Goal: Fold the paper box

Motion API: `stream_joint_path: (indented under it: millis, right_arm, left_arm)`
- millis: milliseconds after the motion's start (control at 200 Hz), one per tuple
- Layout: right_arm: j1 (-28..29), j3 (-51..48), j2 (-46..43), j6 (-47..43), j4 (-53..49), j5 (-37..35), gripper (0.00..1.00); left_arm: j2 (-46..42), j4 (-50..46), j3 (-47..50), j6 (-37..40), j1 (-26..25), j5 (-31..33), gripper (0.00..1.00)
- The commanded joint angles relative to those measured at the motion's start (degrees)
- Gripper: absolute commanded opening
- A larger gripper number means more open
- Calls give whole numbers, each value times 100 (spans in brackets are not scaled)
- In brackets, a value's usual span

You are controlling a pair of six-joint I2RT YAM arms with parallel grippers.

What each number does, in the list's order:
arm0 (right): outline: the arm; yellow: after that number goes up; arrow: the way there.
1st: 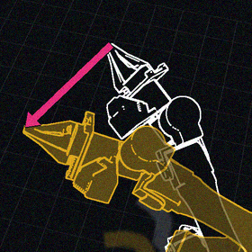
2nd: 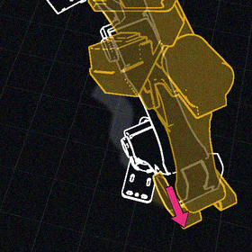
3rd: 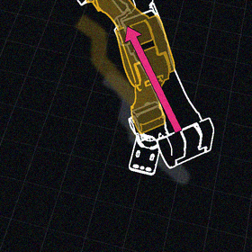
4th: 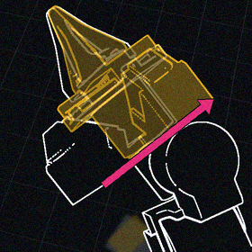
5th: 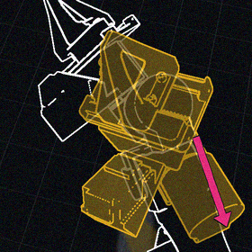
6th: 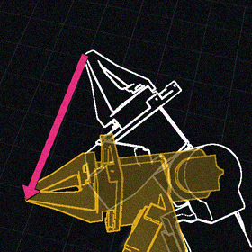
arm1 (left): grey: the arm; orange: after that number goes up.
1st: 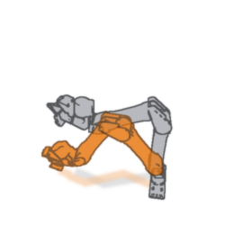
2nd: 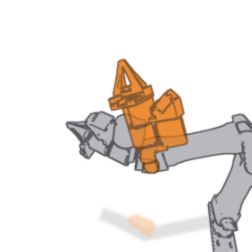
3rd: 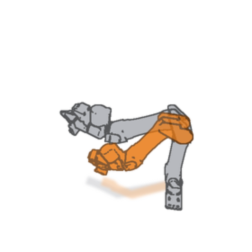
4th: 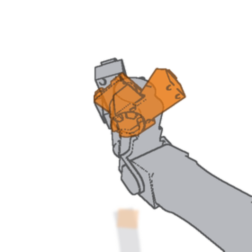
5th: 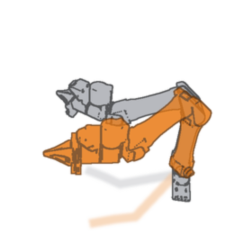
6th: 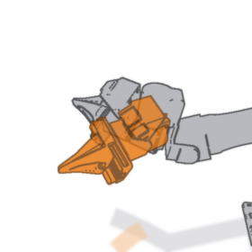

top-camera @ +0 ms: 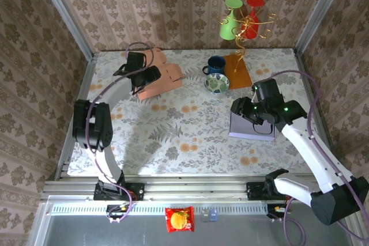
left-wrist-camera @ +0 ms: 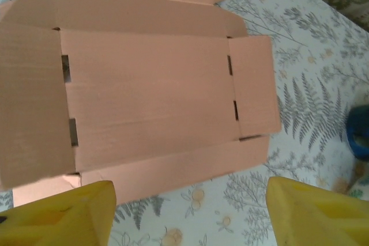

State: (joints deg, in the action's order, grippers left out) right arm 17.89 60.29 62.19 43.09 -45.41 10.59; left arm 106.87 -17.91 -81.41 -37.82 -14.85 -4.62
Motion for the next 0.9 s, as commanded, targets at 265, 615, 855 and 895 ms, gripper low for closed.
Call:
stream_joint_path:
  millis: [265, 615, 855, 895]
  right_arm:
    - [65, 119, 66, 111, 196, 33, 54]
    - [63, -31, 183, 133, 319, 223, 53]
    - [60, -57, 354, 167, 411, 351, 53]
    - [63, -62, 384, 181, 436, 371, 53]
  left_arm:
    - [1527, -775, -1417, 54, 141, -149, 68]
    - [1659, -567, -809, -66, 78, -285, 56]
    - [1073, -308, 134, -89, -102, -259, 54]
    - [945, -276, 332, -89, -159, -268, 54]
